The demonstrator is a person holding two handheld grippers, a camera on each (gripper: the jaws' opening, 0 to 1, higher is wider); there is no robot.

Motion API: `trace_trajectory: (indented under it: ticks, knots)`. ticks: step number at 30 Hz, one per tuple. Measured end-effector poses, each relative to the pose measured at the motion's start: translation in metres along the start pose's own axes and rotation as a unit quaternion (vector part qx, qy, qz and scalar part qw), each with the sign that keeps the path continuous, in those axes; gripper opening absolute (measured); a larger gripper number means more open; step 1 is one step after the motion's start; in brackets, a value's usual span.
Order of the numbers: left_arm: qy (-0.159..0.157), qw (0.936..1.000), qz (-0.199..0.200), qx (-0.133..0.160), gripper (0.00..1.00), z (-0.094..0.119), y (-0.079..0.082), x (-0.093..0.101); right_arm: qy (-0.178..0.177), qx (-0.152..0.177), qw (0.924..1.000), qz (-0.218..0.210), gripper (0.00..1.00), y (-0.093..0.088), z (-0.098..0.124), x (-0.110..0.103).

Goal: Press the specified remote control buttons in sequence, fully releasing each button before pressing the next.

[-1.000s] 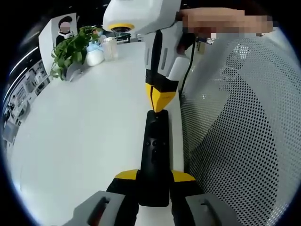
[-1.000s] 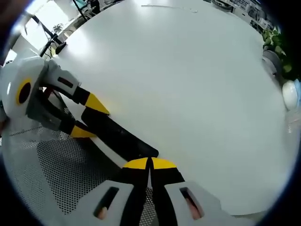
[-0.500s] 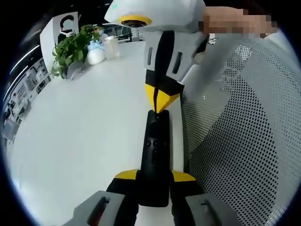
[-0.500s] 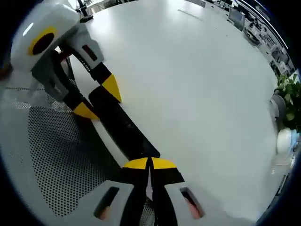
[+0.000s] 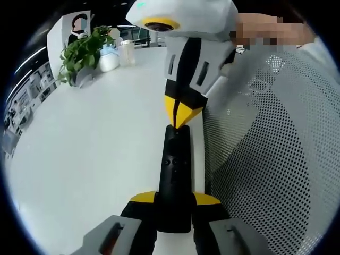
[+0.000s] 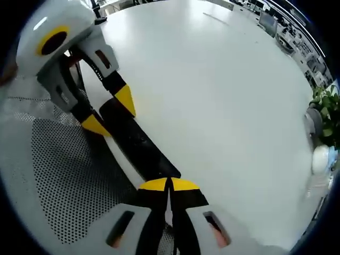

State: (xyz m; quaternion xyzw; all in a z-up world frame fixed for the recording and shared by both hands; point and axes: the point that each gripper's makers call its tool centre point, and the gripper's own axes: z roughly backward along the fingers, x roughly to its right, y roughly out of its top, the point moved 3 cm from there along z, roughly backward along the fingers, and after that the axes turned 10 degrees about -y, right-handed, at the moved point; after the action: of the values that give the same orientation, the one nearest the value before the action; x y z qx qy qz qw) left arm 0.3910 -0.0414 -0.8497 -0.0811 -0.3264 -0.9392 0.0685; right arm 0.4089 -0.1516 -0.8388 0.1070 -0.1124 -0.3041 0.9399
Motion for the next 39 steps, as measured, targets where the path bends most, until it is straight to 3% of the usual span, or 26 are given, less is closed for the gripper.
trace_trajectory:
  ticks: [28, 39]
  knots:
    - [-0.002, 1.0, 0.004, 0.005, 0.24, 0.0006, 0.0003, -0.0001, 0.018, -0.025, 0.9951, -0.094, 0.0, -0.0005, 0.0, 0.0016]
    - [-0.003, 1.0, 0.004, 0.007, 0.24, 0.0006, 0.0003, -0.0004, 0.018, -0.025, 0.9951, -0.095, 0.0, -0.0003, 0.0005, 0.001]
